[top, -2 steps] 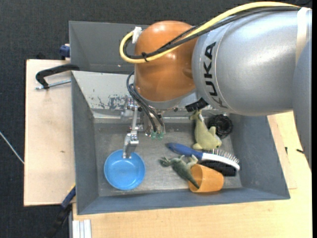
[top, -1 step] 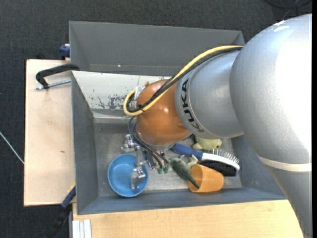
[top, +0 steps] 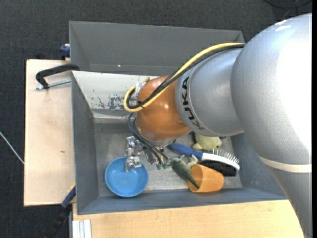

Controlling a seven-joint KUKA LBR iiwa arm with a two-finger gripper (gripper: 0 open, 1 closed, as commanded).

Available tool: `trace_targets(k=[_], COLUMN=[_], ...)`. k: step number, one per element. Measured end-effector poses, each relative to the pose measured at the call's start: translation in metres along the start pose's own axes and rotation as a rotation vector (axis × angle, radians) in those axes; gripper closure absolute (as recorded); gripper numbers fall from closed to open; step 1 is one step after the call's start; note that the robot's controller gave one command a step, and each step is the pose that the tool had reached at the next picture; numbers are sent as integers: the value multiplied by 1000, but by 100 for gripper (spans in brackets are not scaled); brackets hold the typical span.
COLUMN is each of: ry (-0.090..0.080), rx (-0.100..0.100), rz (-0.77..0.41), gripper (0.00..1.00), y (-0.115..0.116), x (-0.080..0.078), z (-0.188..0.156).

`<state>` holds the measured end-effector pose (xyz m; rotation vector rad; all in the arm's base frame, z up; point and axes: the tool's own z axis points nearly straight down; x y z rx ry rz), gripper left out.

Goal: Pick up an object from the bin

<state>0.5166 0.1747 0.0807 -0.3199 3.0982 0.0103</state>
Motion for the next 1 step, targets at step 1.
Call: trace_targets(k=[1], ry=[12], rx=[3], rz=[-57], gripper=[100], y=[-31], x=[-8], z=[-157])
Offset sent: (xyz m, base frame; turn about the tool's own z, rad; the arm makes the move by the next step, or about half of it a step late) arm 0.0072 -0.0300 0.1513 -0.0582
